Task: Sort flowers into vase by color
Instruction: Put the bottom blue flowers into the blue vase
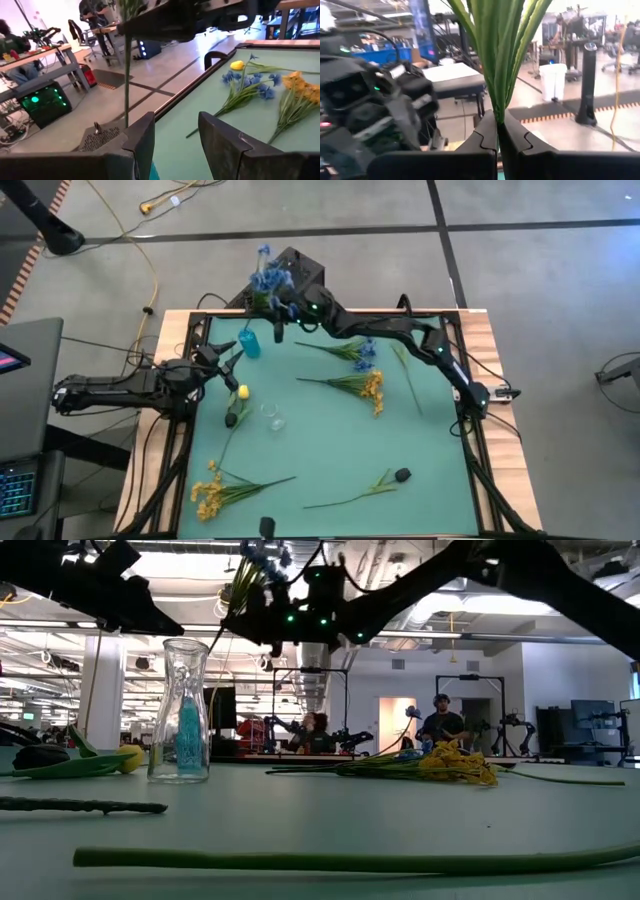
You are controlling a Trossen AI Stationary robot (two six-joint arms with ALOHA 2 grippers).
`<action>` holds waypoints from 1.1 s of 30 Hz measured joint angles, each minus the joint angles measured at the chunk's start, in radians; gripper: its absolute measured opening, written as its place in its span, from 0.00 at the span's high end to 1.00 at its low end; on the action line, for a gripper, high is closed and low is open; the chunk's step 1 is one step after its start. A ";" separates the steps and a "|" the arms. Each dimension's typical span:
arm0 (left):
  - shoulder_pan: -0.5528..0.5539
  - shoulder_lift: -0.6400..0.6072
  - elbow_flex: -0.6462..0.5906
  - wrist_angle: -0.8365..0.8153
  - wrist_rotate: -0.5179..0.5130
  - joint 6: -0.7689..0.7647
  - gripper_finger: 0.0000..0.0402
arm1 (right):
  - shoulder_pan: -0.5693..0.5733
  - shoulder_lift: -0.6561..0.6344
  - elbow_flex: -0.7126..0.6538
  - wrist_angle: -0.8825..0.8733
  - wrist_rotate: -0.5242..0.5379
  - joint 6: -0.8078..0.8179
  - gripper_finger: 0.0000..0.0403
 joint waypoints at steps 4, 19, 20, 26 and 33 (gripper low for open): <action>0.000 0.000 0.000 -0.011 -0.003 0.003 0.65 | 0.001 0.039 0.062 -0.050 0.018 0.000 0.94; 0.000 0.000 0.000 -0.017 -0.018 0.020 0.65 | 0.001 0.045 0.069 -0.133 0.040 -0.035 0.94; 0.000 0.000 0.000 -0.017 -0.018 0.020 0.65 | 0.003 0.045 0.069 -0.134 0.052 -0.040 0.94; 0.000 0.000 0.000 -0.007 -0.018 0.029 0.65 | 0.007 0.045 0.069 -0.136 0.072 -0.080 0.94; 0.000 0.000 0.000 -0.007 -0.018 0.034 0.65 | 0.013 0.061 0.069 -0.131 0.073 -0.079 0.94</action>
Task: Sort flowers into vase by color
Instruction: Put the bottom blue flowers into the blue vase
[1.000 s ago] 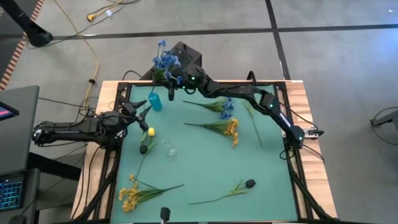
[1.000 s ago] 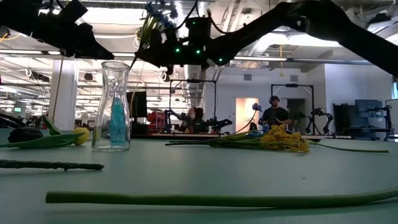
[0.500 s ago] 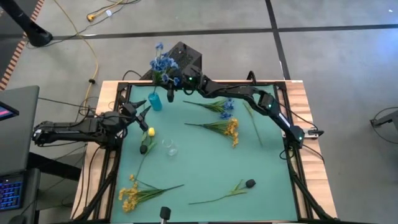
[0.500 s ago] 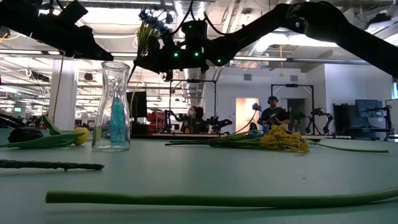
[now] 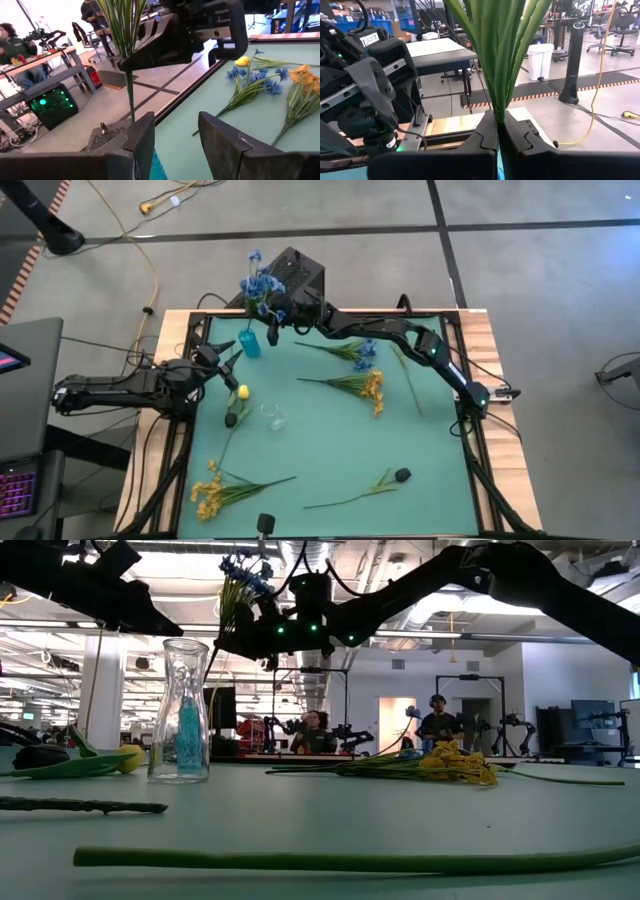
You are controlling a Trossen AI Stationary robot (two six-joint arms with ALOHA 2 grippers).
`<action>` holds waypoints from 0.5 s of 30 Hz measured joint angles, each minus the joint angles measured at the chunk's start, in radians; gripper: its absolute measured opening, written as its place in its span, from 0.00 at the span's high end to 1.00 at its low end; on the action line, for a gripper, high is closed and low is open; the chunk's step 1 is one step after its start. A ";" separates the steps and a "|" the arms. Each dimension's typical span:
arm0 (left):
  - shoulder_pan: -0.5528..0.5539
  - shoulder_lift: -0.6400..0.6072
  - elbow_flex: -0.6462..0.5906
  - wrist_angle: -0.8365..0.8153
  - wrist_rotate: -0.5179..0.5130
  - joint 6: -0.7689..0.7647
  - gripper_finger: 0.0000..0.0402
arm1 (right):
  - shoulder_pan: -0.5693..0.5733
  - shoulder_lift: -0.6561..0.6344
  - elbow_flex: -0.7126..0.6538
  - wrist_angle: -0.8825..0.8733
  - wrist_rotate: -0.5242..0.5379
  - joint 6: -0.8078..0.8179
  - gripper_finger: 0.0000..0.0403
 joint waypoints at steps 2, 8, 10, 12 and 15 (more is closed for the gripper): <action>0.000 0.000 0.000 0.000 0.000 0.007 0.65 | 0.003 0.007 0.000 -0.013 0.003 0.000 0.93; 0.000 0.000 0.000 0.000 0.000 0.007 0.65 | 0.013 0.004 -0.001 -0.042 0.002 -0.031 0.87; 0.000 0.000 0.000 0.000 0.000 0.007 0.65 | 0.013 0.004 -0.001 -0.046 0.002 -0.032 0.86; 0.000 0.000 0.000 0.000 0.000 0.007 0.65 | 0.012 0.004 -0.001 -0.052 0.002 -0.034 0.85; 0.000 0.000 0.000 -0.001 0.000 0.007 0.65 | 0.012 0.004 -0.001 -0.066 0.002 -0.034 0.83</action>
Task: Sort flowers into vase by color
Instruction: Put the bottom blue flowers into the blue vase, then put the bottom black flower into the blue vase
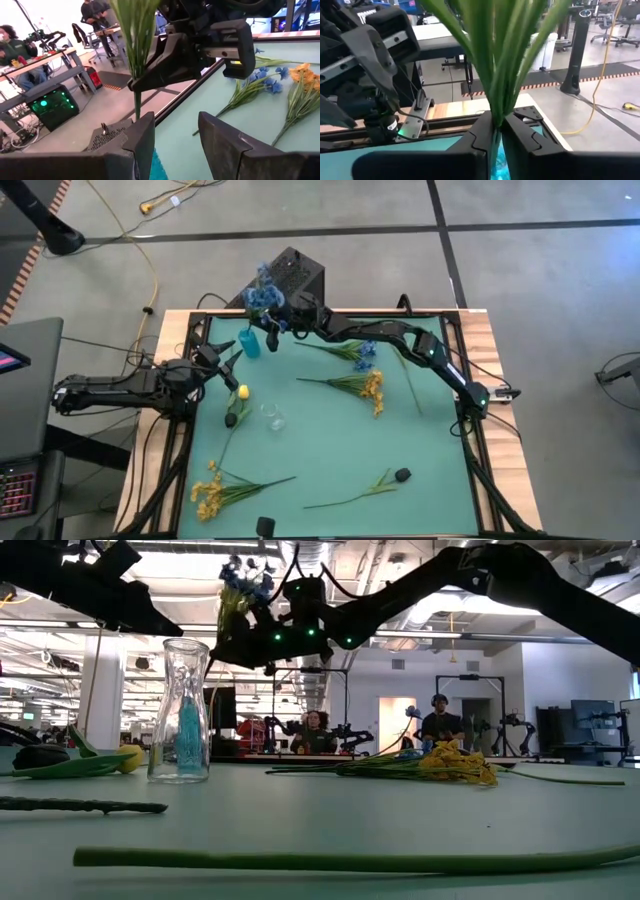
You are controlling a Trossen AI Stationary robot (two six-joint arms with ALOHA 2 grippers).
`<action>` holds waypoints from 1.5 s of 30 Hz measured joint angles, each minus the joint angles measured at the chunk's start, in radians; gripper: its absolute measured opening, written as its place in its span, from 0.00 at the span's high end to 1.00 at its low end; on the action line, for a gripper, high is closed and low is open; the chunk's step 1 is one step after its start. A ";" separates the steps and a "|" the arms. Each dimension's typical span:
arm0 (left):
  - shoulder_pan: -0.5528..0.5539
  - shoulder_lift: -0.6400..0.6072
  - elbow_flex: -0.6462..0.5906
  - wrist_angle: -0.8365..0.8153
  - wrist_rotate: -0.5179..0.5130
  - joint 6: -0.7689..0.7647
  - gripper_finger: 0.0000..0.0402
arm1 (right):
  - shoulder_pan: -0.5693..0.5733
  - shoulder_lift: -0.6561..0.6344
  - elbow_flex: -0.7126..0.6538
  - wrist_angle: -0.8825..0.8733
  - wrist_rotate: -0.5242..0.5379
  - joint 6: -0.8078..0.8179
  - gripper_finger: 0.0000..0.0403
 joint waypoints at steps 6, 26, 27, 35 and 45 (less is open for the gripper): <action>0.000 0.000 0.000 0.000 0.000 0.000 0.65 | -0.002 0.000 0.008 -0.056 -0.003 0.033 0.76; 0.000 0.000 0.000 -0.011 0.004 0.005 0.65 | -0.028 -0.027 0.334 -0.779 -0.013 -0.028 0.35; 0.000 0.000 0.000 -0.011 0.004 0.004 0.65 | -0.032 -0.032 0.334 -0.808 -0.014 -0.029 0.35; 0.000 0.000 0.000 -0.010 0.040 0.004 0.65 | -0.036 -0.084 0.336 -1.020 -0.028 -0.101 0.35; 0.000 0.000 0.000 -0.019 0.066 -0.002 0.65 | -0.064 -0.194 0.336 -1.428 -0.029 -0.137 0.35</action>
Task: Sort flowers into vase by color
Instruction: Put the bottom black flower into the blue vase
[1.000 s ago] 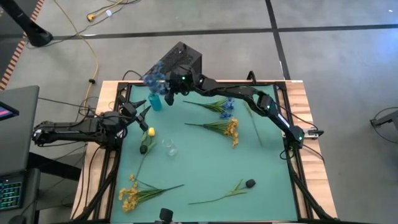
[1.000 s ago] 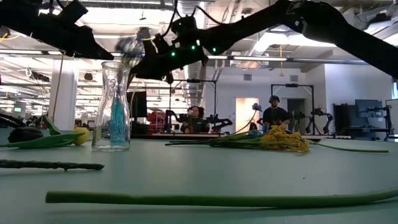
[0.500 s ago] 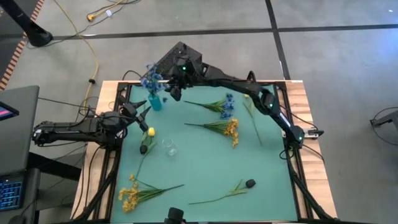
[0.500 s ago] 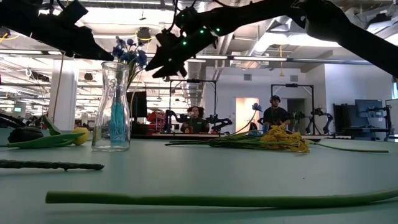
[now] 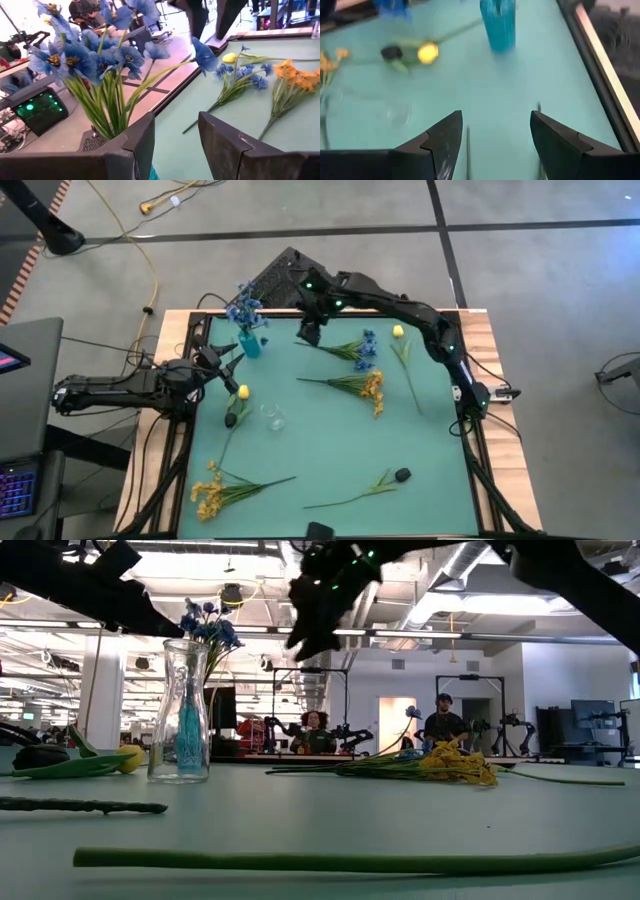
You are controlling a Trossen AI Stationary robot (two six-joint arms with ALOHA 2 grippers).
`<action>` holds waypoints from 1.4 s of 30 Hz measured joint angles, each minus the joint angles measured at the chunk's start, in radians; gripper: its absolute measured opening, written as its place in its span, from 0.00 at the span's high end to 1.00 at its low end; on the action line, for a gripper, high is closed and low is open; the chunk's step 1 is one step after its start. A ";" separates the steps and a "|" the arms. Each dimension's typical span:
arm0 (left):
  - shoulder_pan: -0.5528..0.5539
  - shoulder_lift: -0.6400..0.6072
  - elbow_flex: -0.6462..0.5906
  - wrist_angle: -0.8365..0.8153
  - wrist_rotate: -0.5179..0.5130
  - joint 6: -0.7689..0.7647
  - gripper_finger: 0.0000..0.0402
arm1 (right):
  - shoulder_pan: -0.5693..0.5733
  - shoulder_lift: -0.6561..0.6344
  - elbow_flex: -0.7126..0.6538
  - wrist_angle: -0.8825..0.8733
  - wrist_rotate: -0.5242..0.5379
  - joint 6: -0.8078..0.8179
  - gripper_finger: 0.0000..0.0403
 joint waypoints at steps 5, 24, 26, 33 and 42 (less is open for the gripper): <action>0.000 0.000 0.000 -0.009 0.040 -0.011 0.65 | -0.006 -0.041 -0.034 -0.208 0.008 -0.020 0.35; 0.000 0.001 0.000 0.067 0.250 0.003 0.65 | 0.493 -0.686 -1.008 0.264 0.226 0.528 0.35; 0.000 0.000 0.000 0.104 0.255 0.017 0.65 | 0.581 -0.710 -1.073 0.323 0.234 0.548 0.35; 0.000 0.001 0.000 0.156 0.345 0.015 0.65 | 0.810 -0.627 -1.182 0.511 0.241 0.593 0.35; 0.000 0.001 0.000 0.142 0.389 -0.059 0.65 | 0.909 -0.412 -1.173 0.766 0.040 0.766 0.35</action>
